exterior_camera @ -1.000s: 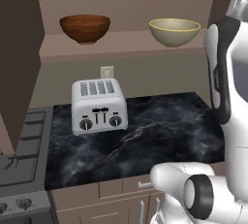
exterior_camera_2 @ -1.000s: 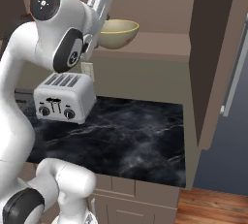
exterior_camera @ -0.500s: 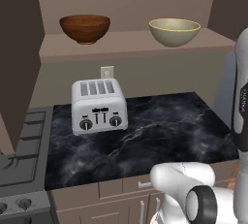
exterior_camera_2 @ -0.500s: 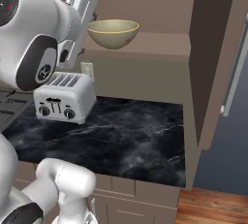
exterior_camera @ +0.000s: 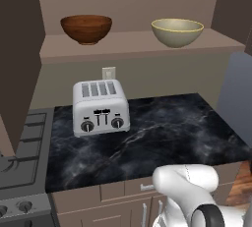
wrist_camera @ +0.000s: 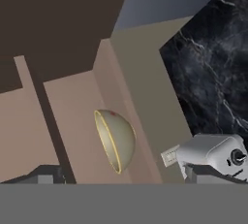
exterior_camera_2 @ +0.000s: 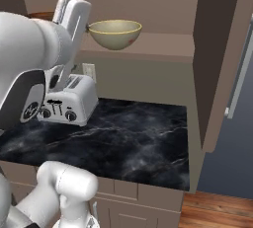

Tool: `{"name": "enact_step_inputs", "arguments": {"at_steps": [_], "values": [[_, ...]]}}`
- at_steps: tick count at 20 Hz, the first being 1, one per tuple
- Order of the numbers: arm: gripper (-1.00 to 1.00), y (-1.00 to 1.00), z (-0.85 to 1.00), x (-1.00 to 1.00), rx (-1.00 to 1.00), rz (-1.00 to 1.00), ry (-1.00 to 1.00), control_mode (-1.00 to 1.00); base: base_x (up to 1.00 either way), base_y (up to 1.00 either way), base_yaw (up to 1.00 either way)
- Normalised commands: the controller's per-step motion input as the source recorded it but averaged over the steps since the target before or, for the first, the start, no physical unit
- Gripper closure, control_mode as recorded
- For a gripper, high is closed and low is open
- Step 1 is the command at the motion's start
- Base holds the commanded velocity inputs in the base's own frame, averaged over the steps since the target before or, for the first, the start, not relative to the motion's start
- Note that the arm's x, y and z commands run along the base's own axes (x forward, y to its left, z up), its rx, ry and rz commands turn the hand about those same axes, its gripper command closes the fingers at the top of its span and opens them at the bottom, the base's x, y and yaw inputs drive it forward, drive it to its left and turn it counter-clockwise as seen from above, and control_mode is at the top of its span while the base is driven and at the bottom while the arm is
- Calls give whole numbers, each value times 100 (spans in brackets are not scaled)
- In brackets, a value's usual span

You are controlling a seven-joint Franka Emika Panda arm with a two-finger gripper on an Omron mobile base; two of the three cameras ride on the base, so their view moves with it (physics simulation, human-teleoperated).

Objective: Open the cabinet. Pick the bowls from the counter and place them in the cabinet. Then close the cabinet.

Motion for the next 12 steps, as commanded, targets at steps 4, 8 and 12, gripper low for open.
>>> {"name": "enact_step_inputs", "arguments": {"at_steps": [4,8,12], "values": [[-100,1,-43,-26,0,2,-9,-100,0,0,0],[-100,0,-39,-25,0,2,-3,-100,0,0,0],[-100,0,-47,-21,0,4,-2,-100,0,0,0]]}}
